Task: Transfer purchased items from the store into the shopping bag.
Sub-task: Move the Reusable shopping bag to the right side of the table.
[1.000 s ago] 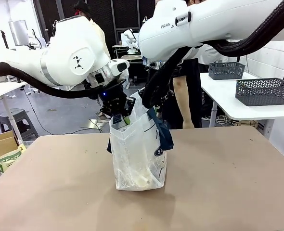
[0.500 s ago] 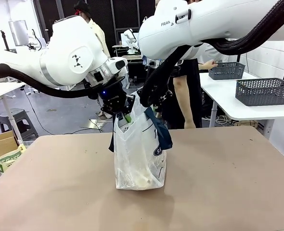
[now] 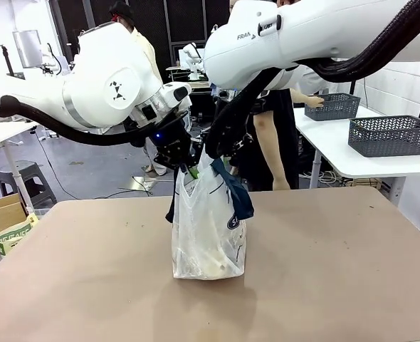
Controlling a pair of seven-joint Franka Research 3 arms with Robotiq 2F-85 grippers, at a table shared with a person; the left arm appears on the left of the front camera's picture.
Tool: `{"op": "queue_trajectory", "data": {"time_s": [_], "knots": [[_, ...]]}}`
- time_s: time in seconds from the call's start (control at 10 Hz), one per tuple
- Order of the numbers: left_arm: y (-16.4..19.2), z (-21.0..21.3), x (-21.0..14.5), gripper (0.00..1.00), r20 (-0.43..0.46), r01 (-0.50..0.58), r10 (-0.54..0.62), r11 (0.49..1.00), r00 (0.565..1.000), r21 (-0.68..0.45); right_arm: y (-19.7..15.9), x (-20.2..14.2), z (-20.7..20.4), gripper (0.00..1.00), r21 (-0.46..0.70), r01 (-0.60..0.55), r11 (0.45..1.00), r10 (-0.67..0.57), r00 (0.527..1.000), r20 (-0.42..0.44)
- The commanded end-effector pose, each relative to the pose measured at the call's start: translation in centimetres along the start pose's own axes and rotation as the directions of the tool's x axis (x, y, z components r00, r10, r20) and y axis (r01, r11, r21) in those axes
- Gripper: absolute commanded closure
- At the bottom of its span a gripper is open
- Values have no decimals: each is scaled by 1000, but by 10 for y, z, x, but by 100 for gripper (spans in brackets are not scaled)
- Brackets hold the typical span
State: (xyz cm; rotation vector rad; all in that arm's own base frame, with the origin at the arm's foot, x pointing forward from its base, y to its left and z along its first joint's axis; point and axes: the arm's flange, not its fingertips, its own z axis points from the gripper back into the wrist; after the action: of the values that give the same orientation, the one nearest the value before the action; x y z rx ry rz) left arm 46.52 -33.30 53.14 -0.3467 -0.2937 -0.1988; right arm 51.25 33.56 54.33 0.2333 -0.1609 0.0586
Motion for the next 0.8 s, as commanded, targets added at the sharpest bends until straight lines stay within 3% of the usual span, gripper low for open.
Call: {"op": "queue_trajectory", "data": {"time_s": [0.0, 0.7], "knots": [[-2, 2, 3, 100, 9, 21, -21, 999, 1000, -44, 7, 3, 3, 100, 56, 8, 998, -9, 1000, 16], [-9, 2, 6, 100, 4, 53, -52, 997, 999, -55, 11, 6, 4, 100, 99, -6, 995, 4, 1000, 26]]}}
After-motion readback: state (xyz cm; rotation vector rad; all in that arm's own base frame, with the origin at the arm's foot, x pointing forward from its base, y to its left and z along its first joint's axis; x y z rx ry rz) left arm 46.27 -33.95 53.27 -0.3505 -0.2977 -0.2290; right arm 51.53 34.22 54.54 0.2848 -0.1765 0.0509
